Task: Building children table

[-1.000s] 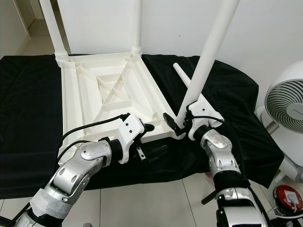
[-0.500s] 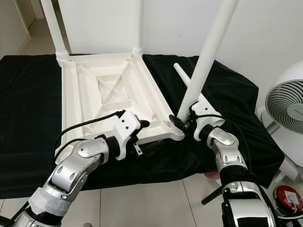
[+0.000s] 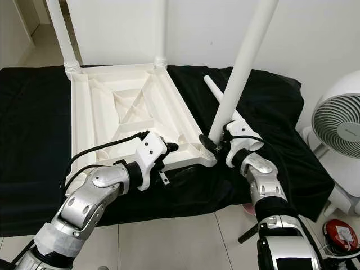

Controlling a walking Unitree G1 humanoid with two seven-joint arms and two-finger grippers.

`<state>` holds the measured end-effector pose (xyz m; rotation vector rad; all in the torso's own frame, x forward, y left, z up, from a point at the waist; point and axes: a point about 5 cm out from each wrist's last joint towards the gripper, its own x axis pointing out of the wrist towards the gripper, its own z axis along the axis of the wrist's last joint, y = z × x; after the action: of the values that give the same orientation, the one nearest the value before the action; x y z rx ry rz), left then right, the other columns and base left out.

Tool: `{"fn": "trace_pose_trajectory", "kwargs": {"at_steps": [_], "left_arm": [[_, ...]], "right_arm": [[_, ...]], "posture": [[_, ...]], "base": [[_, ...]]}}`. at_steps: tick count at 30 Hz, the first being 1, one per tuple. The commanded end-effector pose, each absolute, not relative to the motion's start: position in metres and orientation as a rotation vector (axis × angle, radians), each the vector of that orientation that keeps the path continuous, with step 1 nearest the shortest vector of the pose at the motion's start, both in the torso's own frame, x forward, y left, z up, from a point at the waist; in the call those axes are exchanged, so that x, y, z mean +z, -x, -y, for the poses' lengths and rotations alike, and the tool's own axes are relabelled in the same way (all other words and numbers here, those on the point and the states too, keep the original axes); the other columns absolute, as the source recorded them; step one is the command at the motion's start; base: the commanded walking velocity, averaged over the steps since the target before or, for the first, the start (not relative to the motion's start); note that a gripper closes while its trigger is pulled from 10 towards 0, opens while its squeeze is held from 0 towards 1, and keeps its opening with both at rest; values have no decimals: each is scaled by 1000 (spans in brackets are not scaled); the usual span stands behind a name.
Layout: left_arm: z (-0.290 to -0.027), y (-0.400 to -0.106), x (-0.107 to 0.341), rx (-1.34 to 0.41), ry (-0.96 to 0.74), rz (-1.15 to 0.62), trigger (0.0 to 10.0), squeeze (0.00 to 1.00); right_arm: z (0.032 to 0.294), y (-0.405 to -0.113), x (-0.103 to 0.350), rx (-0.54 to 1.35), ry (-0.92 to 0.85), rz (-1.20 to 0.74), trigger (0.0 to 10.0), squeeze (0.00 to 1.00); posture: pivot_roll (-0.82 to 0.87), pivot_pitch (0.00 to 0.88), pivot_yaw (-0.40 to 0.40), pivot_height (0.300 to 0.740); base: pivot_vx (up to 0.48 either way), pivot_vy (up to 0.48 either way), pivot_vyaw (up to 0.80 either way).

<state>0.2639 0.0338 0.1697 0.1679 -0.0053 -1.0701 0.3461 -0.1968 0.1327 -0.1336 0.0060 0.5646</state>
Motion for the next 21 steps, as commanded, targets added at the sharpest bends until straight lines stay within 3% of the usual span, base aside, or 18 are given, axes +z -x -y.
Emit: {"fn": "trace_pose_trajectory", "kwargs": {"at_steps": [1,11,21], "left_arm": [[-33,-266,171,-1035,-184,13,10000,0],[-32,-265,172,-1048,-181,17,10000,0],[-34,-265,170,-1047,-181,12,10000,0]], "right_arm": [[197,-342,112,538,119,-105,10000,0],[196,-345,106,451,106,-131,10000,0],[164,-343,112,334,50,-41,10000,0]], "posture": [[-72,0,-30,740],[-71,0,-28,740],[-67,0,-41,740]], "base": [[0,0,0],[0,0,0],[0,0,0]]}}
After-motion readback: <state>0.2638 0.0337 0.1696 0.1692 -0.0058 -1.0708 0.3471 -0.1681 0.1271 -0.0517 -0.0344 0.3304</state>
